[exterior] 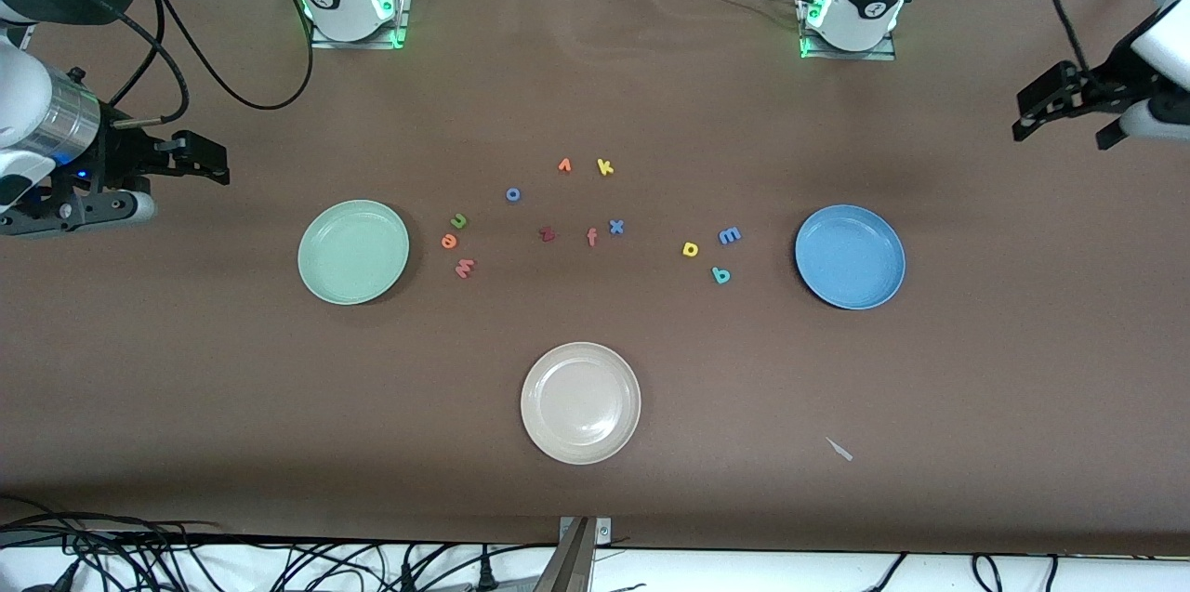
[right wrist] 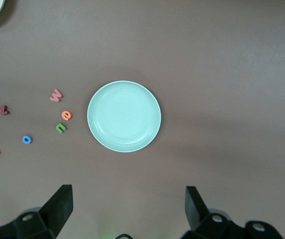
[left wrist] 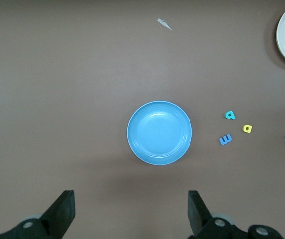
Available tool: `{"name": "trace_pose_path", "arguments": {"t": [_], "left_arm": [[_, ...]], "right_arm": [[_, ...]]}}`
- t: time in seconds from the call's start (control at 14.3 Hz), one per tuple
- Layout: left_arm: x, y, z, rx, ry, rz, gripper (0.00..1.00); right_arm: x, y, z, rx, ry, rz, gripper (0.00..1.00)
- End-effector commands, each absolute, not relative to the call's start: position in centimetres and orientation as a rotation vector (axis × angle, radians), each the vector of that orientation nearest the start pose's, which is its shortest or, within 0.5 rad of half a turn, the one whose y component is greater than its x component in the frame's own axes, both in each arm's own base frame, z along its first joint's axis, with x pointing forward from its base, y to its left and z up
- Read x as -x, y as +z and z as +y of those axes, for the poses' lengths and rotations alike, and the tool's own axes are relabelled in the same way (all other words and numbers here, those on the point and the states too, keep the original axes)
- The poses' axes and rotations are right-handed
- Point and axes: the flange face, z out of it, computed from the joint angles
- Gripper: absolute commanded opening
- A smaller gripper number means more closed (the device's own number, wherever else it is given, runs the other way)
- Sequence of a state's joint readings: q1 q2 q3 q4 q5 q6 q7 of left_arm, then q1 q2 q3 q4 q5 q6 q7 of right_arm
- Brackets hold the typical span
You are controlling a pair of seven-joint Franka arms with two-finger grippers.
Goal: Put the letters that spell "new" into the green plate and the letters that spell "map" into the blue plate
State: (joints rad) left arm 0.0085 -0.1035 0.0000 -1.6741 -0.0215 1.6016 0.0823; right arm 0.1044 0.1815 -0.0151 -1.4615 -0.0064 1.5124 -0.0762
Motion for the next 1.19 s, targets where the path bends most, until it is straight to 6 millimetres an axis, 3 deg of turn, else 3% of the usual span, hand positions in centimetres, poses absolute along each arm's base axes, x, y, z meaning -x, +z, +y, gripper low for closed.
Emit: {"name": "trace_pose_path", "arguments": {"t": [0.0,0.28,0.63,0.7,1.12], "left_arm": [[-53.5,64.6,-0.4,3.173,-0.058,0.110,1.00],[-53.8,64.3,-0.5,3.170,-0.048,0.106,1.00],[-54.1,63.7,-1.0,3.145,-0.022,0.142,1.00],[-54.2,63.4,-1.9,3.138,-0.010,0.166,1.00],[-54.3,63.2,-1.8,3.109,-0.004,0.207,1.00]], "right_arm": [[-59.8,56.7,5.4,3.129,0.181,-0.193,1.00],[-59.9,56.9,5.3,3.133,0.169,-0.168,1.00],[-59.9,59.4,5.3,3.131,0.092,-0.181,1.00],[-59.9,59.4,5.3,3.129,0.087,-0.176,1.00],[-59.9,59.7,5.8,3.102,0.071,-0.160,1.00]]}}
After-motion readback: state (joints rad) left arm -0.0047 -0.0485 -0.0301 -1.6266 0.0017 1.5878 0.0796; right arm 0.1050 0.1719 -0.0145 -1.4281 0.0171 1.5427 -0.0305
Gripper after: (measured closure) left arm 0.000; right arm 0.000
